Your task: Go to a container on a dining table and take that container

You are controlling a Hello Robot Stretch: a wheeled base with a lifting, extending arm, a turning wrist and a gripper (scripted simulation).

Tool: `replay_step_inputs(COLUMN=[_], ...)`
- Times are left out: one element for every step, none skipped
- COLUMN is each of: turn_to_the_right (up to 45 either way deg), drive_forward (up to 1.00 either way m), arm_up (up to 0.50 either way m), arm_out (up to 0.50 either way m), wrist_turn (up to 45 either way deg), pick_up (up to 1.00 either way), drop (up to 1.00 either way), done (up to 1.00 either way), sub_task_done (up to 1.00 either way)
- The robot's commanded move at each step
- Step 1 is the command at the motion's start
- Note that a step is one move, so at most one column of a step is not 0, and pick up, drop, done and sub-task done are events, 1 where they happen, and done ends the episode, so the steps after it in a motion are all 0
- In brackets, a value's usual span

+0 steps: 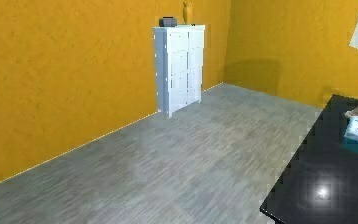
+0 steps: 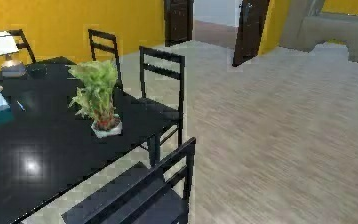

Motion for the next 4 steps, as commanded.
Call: replay_step_inputs(turn_to_the_right=[0.0, 39.0, 0.0, -24.0], drive_forward=[0.7, 0.0, 0.95, 0.0], arm_up=[0.0, 0.0, 0.0, 0.0], arm_out=[0.0, 0.0, 0.0, 0.0], wrist_turn=[0.0, 0.0, 0.0, 0.0], pick_up=[0.0, 0.0, 0.0, 0.0], drop=[0.0, 0.0, 0.0, 0.0], done=[0.0, 0.0, 0.0, 0.0], sub_task_done=[0.0, 0.0, 0.0, 0.0])
